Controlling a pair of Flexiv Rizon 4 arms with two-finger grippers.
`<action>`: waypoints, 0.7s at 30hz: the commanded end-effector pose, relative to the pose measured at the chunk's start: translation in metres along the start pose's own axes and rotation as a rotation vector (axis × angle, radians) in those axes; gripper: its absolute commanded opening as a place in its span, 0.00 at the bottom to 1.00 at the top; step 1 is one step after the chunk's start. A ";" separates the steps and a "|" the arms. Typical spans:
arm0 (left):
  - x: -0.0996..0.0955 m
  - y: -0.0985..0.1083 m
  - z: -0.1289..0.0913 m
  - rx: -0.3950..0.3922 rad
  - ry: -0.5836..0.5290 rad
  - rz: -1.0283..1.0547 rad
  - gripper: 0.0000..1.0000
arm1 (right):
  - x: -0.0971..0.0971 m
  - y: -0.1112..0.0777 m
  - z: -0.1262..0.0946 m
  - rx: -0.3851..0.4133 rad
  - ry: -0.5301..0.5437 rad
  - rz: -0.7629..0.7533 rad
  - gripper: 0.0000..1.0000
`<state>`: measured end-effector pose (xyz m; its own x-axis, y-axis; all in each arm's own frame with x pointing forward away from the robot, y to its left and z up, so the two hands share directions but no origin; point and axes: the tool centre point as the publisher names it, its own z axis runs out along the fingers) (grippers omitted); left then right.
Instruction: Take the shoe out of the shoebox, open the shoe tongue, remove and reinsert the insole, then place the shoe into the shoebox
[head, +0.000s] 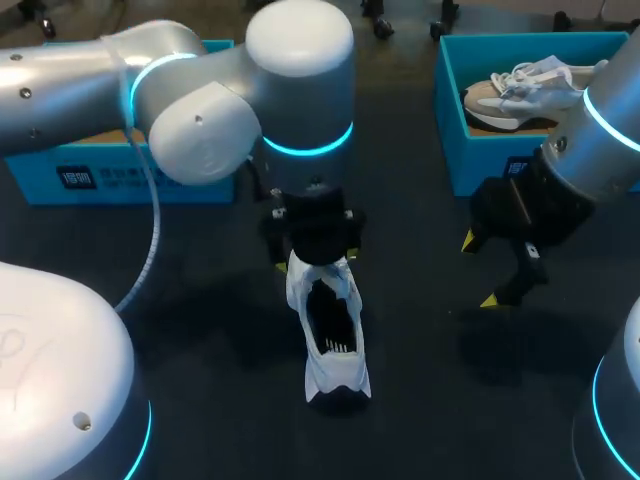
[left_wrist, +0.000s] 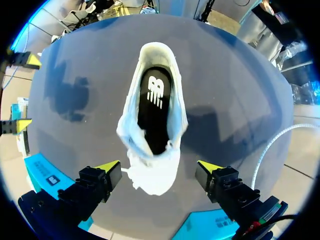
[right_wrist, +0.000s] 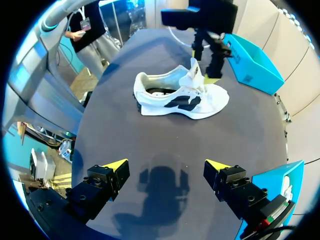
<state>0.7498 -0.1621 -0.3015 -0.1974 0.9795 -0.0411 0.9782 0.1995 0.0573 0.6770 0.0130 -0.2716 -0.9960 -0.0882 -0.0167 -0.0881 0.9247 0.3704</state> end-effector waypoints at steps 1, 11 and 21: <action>0.006 0.013 -0.017 0.002 -0.008 0.000 1.00 | 0.001 0.000 0.001 0.002 -0.002 0.000 1.00; -0.004 0.034 -0.027 0.033 -0.022 0.005 0.49 | 0.001 0.000 0.001 0.002 -0.002 0.000 1.00; -0.010 0.028 -0.020 0.061 -0.040 0.041 0.47 | 0.001 0.000 0.001 0.002 -0.002 0.000 1.00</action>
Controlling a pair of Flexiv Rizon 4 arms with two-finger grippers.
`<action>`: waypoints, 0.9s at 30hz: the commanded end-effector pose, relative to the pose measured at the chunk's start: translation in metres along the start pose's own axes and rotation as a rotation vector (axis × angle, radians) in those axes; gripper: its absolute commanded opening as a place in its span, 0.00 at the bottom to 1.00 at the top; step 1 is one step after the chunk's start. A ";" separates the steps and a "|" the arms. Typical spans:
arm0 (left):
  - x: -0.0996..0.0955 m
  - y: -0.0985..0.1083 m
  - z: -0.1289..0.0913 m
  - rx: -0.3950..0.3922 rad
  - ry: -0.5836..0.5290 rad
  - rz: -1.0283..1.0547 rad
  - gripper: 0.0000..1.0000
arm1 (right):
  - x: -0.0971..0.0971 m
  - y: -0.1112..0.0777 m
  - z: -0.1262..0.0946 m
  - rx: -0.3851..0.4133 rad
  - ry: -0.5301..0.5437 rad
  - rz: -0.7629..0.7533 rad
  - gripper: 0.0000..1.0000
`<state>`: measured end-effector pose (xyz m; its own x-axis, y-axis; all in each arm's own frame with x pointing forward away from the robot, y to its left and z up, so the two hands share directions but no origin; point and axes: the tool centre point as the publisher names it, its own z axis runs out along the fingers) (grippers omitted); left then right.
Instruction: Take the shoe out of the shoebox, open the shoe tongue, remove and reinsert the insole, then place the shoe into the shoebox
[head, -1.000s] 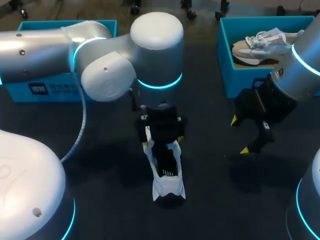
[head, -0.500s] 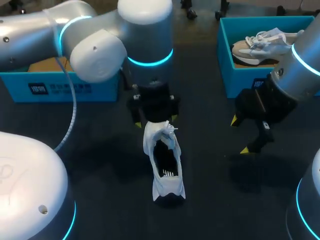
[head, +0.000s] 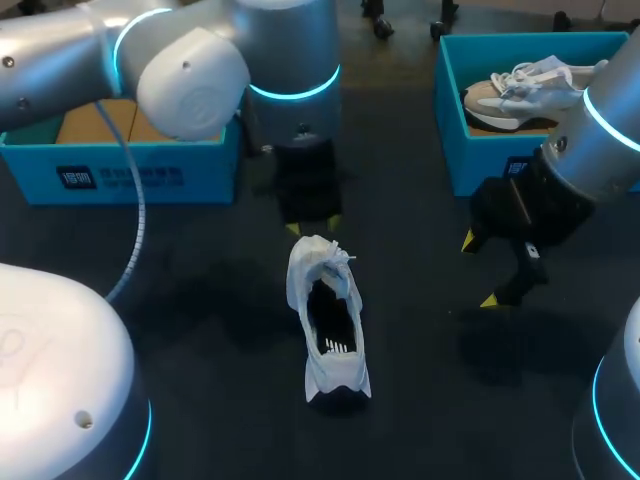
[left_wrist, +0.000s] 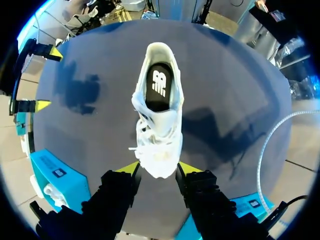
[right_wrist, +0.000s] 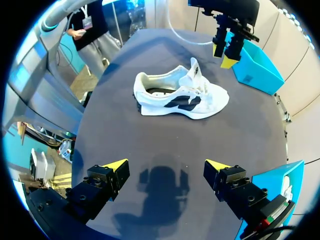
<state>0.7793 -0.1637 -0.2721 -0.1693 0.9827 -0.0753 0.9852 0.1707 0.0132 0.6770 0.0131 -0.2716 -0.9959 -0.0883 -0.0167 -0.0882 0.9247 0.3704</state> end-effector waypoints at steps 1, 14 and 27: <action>-0.002 -0.005 0.010 0.021 0.002 0.020 0.47 | 0.001 0.000 0.001 0.002 -0.002 0.001 1.00; -0.007 -0.037 0.026 0.049 0.019 0.063 0.33 | 0.001 0.000 0.001 0.002 -0.002 0.001 1.00; 0.011 -0.070 0.050 0.149 0.081 0.104 0.26 | 0.001 0.000 0.001 0.002 -0.002 0.001 1.00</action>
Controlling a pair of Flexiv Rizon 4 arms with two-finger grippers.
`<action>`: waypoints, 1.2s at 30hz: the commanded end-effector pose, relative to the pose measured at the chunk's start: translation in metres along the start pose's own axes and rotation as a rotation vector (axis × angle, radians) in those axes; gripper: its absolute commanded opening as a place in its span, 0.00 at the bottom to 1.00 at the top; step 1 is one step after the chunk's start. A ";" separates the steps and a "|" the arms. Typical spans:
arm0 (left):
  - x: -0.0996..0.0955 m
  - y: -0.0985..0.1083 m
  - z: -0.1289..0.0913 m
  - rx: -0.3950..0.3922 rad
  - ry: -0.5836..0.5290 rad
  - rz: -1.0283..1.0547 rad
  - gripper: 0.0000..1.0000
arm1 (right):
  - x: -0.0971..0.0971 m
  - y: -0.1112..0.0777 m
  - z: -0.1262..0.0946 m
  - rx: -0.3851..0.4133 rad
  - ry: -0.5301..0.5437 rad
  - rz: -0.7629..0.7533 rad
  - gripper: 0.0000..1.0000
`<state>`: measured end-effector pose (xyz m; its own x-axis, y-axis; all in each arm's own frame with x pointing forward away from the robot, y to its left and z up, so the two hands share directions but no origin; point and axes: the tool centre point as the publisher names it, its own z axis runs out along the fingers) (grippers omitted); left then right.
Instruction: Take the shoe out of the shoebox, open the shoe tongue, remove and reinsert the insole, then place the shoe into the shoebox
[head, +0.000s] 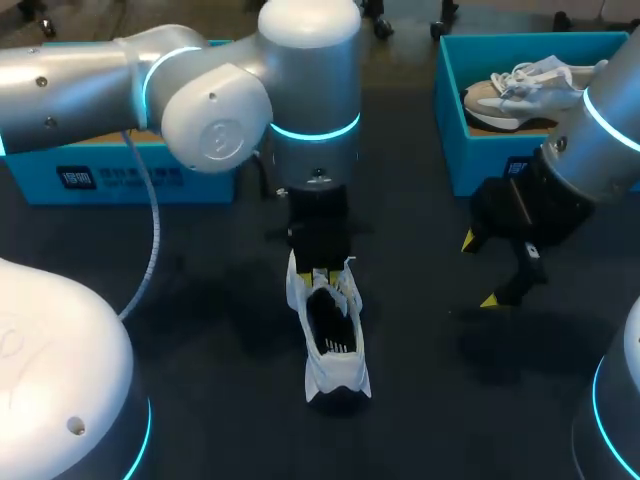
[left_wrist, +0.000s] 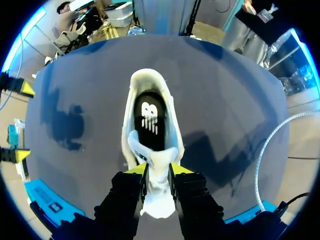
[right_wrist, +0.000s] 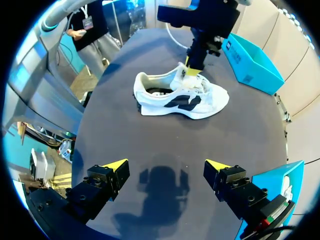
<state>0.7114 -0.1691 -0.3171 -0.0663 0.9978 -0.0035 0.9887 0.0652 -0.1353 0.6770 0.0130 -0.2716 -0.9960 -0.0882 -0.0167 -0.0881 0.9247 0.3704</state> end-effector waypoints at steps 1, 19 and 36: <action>0.001 -0.002 0.007 -0.011 0.004 0.002 0.27 | 0.001 0.000 0.001 0.002 -0.002 0.000 1.00; -0.012 -0.009 0.014 0.004 -0.007 0.007 0.21 | 0.001 0.000 0.001 0.002 -0.002 0.000 1.00; 0.002 -0.031 0.013 -0.014 -0.006 0.029 0.21 | 0.001 0.000 0.001 0.002 -0.002 0.000 1.00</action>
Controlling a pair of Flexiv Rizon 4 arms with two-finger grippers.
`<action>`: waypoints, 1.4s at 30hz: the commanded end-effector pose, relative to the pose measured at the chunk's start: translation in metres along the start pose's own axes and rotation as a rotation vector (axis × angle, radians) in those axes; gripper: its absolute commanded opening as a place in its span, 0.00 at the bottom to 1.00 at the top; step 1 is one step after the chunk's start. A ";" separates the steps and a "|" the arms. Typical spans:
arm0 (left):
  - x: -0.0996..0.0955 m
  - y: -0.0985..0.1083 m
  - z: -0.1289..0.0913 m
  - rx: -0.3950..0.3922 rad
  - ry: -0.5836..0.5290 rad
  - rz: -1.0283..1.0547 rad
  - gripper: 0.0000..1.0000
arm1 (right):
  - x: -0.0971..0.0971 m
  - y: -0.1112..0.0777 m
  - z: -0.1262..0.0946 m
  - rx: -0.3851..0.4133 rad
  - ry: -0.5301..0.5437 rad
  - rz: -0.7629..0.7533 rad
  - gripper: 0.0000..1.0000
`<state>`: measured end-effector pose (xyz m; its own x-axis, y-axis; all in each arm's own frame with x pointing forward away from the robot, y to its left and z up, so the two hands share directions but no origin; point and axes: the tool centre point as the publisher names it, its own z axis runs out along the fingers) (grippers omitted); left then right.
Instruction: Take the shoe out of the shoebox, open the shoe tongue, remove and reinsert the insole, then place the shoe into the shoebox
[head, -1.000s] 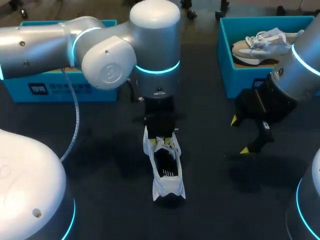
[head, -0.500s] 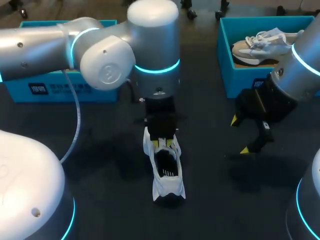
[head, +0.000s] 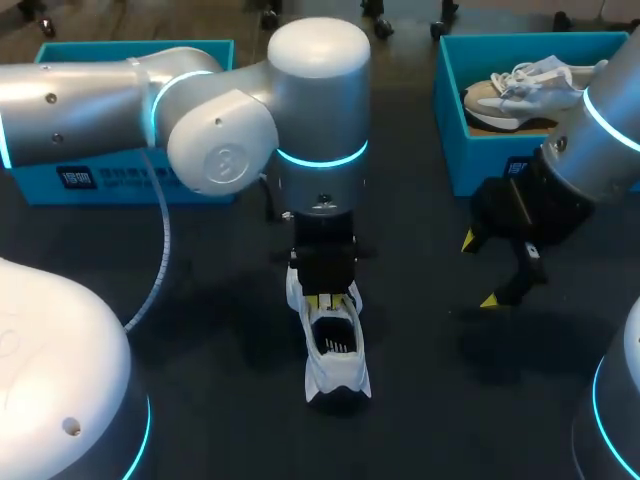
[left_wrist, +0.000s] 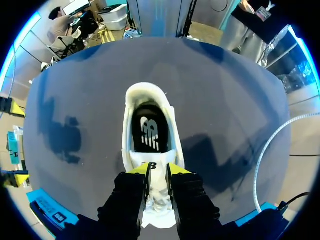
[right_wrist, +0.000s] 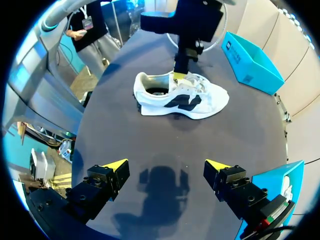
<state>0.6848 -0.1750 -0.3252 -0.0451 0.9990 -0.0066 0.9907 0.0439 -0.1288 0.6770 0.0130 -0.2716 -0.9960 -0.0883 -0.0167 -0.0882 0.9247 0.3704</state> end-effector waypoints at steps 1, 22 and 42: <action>0.004 -0.006 0.008 -0.003 0.004 0.008 0.21 | 0.001 0.000 0.001 0.002 -0.002 0.000 1.00; 0.029 -0.033 -0.057 0.177 -0.074 -0.346 1.00 | 0.001 0.000 0.001 0.002 -0.002 0.000 1.00; 0.017 -0.064 -0.050 0.343 0.088 -0.924 1.00 | 0.001 0.000 0.001 0.002 -0.002 0.000 1.00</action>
<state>0.6260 -0.1505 -0.2640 -0.5458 0.8295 0.1187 0.7642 0.5509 -0.3354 0.6770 0.0130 -0.2716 -0.9960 -0.0882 -0.0167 -0.0881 0.9247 0.3704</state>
